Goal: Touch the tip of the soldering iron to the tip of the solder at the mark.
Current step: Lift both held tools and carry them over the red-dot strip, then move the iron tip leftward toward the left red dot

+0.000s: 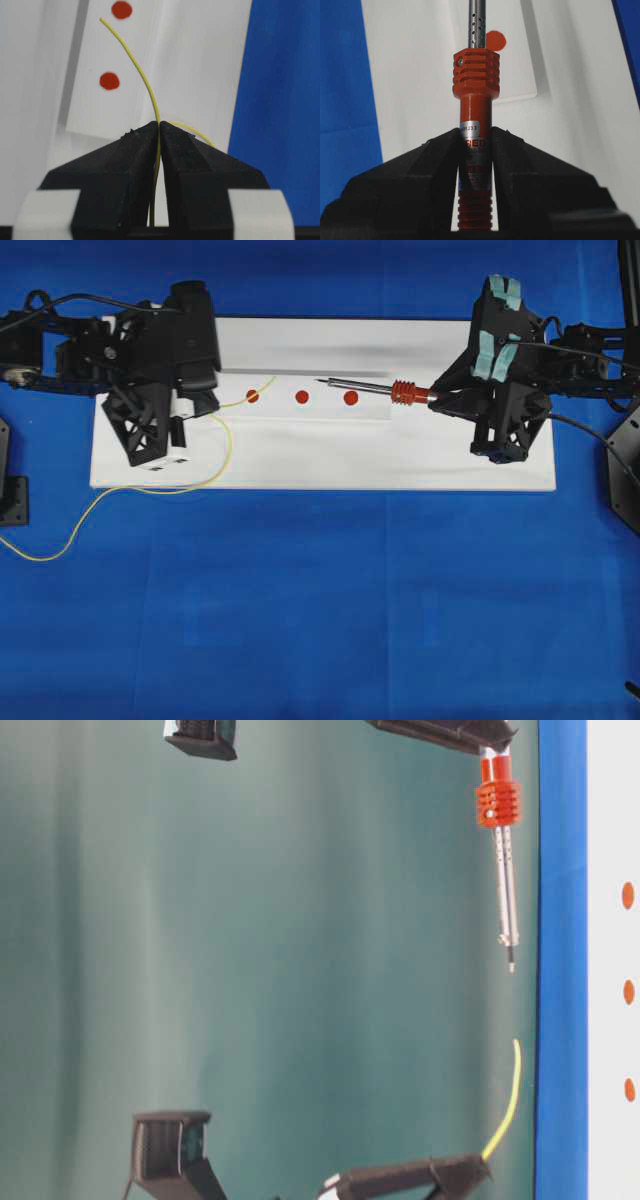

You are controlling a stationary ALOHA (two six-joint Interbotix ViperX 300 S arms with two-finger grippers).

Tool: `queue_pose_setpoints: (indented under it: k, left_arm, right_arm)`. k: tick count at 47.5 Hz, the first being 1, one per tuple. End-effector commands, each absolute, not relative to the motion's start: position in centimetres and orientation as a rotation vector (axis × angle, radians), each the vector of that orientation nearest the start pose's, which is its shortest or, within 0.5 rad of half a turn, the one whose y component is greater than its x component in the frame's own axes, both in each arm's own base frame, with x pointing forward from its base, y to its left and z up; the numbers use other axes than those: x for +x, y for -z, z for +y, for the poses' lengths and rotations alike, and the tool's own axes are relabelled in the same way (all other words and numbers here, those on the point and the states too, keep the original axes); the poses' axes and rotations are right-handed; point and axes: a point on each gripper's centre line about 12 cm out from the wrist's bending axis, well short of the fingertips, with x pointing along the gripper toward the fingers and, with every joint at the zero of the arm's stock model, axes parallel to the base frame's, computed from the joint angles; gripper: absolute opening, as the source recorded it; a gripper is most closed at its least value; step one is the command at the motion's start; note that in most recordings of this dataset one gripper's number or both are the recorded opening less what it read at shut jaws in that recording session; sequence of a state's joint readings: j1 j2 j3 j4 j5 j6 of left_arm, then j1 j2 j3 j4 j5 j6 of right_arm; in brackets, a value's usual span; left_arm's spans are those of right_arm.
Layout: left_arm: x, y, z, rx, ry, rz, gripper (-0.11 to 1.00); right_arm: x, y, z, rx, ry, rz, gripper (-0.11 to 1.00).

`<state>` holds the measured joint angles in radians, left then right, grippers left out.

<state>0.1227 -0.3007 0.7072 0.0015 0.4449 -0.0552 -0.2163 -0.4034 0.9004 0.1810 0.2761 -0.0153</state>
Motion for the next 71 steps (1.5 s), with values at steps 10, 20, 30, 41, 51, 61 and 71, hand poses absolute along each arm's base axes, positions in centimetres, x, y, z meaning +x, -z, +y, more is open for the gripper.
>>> queue_pose_setpoints:
  k: [10,20,30,41,51,61,71]
  left_arm:
    - [30.4,-21.7,4.0,-0.111,-0.149,0.834,0.03]
    - [30.9,-18.1,4.0,-0.144,-0.163,0.886,0.03]
    - [30.8,-16.6,4.0,-0.166,-0.174,0.921,0.03]
    - [30.8,-16.5,3.7,-0.166,-0.166,0.91,0.03]
    - [30.8,-16.5,3.7,-0.164,-0.165,0.911,0.03]
    - [30.8,-16.5,3.6,-0.163,-0.163,0.911,0.03]
    - [30.8,-16.6,3.6,-0.163,-0.163,0.911,0.03]
  right_arm:
    - [29.5,-21.2,-6.0,0.25,0.223,0.722,0.07]
    - [30.1,-21.0,-6.2,0.248,0.222,0.731,0.07]
    - [30.4,-21.0,-6.2,0.246,0.22,0.733,0.07]
    - [31.4,-20.9,-6.5,0.246,0.222,0.738,0.07]
    - [33.0,-20.4,-6.7,0.252,0.217,0.78,0.07]
    - [35.1,-19.5,-7.1,0.259,0.215,0.824,0.07]
    - [36.5,-18.4,-7.3,0.261,0.212,0.857,0.07]
